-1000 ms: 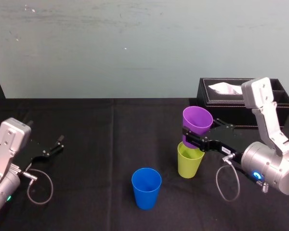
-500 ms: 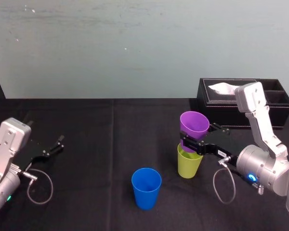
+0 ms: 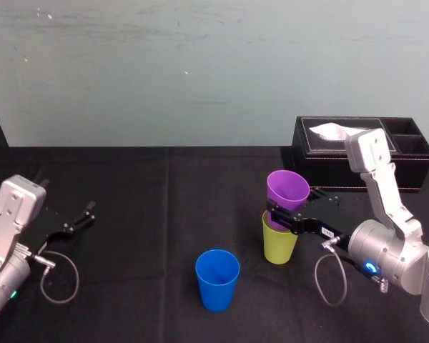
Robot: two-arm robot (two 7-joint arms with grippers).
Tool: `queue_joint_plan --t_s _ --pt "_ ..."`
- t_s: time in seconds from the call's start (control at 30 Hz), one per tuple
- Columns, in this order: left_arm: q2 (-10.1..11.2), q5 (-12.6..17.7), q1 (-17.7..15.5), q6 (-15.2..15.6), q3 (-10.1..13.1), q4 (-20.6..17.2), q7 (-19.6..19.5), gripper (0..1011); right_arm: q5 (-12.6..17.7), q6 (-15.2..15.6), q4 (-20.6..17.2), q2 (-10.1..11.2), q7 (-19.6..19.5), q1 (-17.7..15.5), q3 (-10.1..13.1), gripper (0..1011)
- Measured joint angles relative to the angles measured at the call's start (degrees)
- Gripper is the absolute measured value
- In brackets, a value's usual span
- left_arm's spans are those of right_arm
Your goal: Stack the three plastic cups sequentially using one hand.
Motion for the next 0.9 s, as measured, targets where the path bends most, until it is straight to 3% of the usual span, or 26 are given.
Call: queue_joint_plan --t_s 0.9 --pt "0.0 0.0 0.0 0.0 0.0 0.0 0.0 1000 -0.6 1.0 -0.5 0.3 0.1 -1.3 -0.4 726"
